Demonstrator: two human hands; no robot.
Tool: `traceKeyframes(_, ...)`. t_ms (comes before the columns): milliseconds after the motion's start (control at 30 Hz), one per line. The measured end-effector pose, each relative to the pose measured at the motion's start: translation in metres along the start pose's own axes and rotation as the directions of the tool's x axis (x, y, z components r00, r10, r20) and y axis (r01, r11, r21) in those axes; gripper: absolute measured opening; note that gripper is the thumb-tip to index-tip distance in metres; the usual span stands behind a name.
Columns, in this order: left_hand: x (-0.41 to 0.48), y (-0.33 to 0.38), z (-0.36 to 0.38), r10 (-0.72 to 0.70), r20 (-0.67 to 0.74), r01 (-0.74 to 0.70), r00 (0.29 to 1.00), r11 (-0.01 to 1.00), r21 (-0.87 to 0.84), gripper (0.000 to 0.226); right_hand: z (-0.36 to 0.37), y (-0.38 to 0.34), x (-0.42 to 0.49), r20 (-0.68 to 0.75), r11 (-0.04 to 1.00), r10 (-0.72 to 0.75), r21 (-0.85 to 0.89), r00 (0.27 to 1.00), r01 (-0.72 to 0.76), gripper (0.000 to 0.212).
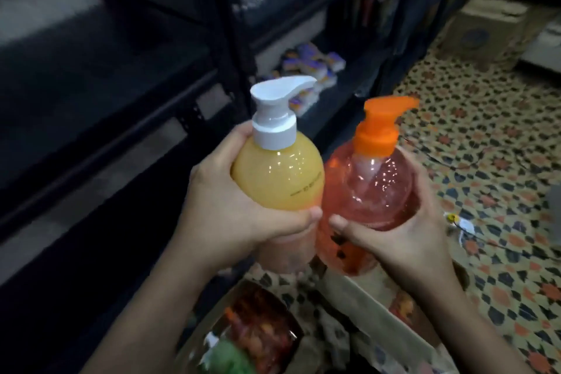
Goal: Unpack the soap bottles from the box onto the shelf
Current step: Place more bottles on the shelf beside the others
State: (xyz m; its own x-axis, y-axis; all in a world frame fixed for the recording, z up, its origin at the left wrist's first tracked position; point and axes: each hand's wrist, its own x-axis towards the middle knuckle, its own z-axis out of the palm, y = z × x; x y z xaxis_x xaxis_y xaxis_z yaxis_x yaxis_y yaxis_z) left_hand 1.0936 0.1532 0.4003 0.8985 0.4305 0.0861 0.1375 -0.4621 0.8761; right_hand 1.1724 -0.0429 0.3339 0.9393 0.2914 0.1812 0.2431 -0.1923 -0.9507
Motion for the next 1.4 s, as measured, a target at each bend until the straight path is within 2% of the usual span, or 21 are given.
traceKeyframes(167,-0.053,0.043,-0.117,0.064,-0.273,-0.055,0.96,0.998,0.04,0.096,0.053,-0.117,-0.007,0.158,0.969,-0.211,0.167,0.965,0.184,0.094)
traceKeyframes(333,-0.1,0.071,-0.208,0.1,-0.507,-0.062,0.856,0.994,0.092,0.093,0.113,-0.203,-0.009,0.281,0.886,-0.428,0.32,0.859,0.337,0.096)
traceKeyframes(467,-0.132,0.079,-0.262,0.104,-0.655,-0.034,0.749,0.992,0.118,0.087,0.163,-0.254,-0.013,0.369,0.827,-0.531,0.42,0.762,0.373,0.095)
traceKeyframes(667,-0.161,0.069,-0.326,0.097,-0.824,0.075,0.558,0.983,0.166,0.099,0.239,-0.309,-0.027,0.471,0.797,-0.575,0.508,0.669,0.327,0.091)
traceKeyframes(733,-0.165,0.061,-0.343,0.102,-0.856,0.118,0.508,0.975,0.186,0.098,0.261,-0.318,-0.033,0.507,0.796,-0.567,0.539,0.65,0.274,0.089)
traceKeyframes(900,-0.165,0.04,-0.376,0.112,-0.887,0.171,0.447,0.963,0.207,0.098,0.308,-0.332,-0.037,0.567,0.813,-0.538,0.544,0.624,0.207,0.092)
traceKeyframes(1033,-0.161,0.031,-0.392,0.104,-0.915,0.213,0.39,0.956,0.2,0.098,0.335,-0.336,-0.037,0.586,0.828,-0.521,0.522,0.621,0.204,0.086)
traceKeyframes(1400,-0.149,0.016,-0.423,0.078,-0.936,0.244,0.343,0.955,0.169,0.092,0.368,-0.334,-0.033,0.589,0.847,-0.493,0.495,0.64,0.196,0.088)
